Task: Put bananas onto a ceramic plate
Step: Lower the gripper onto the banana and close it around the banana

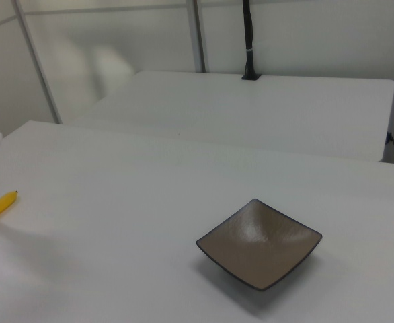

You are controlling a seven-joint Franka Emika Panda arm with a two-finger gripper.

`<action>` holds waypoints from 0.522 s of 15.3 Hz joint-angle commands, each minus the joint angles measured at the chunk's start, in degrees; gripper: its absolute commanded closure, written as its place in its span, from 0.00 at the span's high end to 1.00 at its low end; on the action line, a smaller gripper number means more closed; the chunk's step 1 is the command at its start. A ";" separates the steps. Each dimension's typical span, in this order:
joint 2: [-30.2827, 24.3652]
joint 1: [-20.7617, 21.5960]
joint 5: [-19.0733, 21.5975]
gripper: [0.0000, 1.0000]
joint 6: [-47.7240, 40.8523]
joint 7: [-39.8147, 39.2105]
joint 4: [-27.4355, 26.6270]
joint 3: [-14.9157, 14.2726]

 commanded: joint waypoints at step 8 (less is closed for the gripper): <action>5.54 1.75 -1.62 1.00 4.10 0.01 -0.98 -0.13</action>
